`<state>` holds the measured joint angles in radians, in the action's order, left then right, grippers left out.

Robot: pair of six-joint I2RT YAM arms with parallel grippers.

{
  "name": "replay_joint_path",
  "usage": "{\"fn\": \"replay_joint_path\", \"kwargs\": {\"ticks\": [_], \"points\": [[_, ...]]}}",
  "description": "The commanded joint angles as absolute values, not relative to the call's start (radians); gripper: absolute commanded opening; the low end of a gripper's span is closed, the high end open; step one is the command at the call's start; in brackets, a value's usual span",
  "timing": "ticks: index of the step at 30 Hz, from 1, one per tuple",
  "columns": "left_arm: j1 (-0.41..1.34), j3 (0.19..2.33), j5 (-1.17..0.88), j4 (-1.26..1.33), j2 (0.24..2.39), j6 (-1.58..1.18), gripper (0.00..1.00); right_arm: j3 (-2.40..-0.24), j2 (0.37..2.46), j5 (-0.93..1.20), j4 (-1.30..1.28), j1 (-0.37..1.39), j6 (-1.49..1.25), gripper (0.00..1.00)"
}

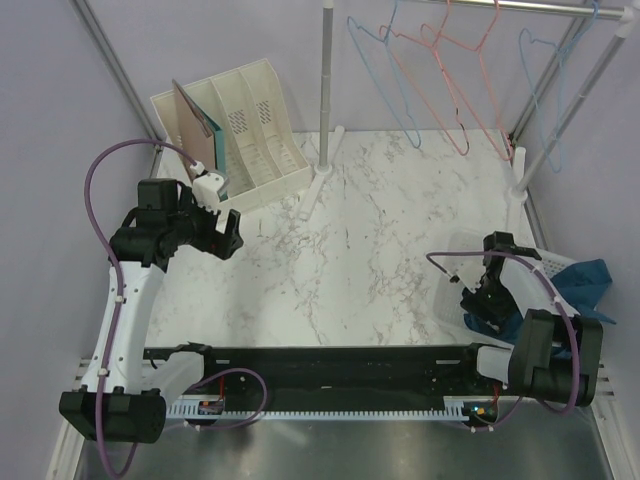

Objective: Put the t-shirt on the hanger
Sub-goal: Pick up the T-shirt and place it in the bin.

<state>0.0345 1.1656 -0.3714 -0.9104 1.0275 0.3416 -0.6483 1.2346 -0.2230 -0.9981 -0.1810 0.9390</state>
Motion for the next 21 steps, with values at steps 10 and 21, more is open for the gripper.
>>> {"fn": "replay_joint_path", "kwargs": {"ticks": [10, 21], "points": [[0.037, 1.23, -0.552, -0.867, 0.988, 0.356, 0.99, -1.263, 1.094, 0.182, -1.343, -0.186, 0.88, 0.0], [0.037, 1.301, -0.566, -0.813, 0.992, 0.223, 0.99, -1.752, 1.118, 0.693, -1.457, 0.044, 0.709, 0.0]]}}
